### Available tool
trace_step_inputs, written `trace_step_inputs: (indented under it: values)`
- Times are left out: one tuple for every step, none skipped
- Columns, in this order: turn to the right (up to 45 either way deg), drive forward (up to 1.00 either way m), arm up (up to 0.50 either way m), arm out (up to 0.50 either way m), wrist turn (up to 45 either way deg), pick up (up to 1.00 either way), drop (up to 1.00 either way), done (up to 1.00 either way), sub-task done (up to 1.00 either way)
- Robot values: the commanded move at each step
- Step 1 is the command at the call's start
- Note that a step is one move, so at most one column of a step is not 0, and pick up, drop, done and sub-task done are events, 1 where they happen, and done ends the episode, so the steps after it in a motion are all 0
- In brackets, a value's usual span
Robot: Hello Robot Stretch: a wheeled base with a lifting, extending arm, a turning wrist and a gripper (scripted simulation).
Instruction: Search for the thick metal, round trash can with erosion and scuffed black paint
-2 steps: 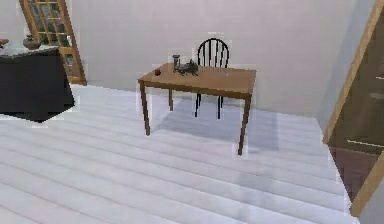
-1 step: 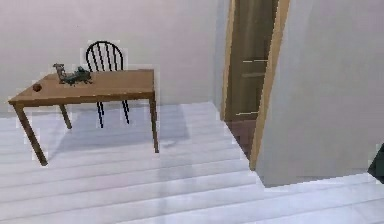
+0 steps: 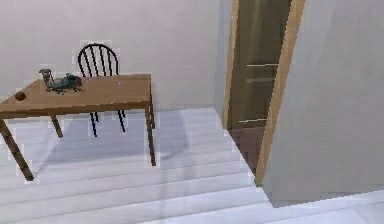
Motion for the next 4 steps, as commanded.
trace_step_inputs:
  values:
    - [9.0,0.00,0.00,0.00,0.0,0.00,0.00,0.00,0.00]
    - [0.0,1.00,0.00,0.00,0.0,0.00,0.00,0.00,0.00]
    - [9.0,0.00,0.00,0.00,0.0,0.00,0.00,0.00,0.00]
    - [0.0,0.25,0.00,0.00,0.0,0.00,0.00,0.00,0.00]
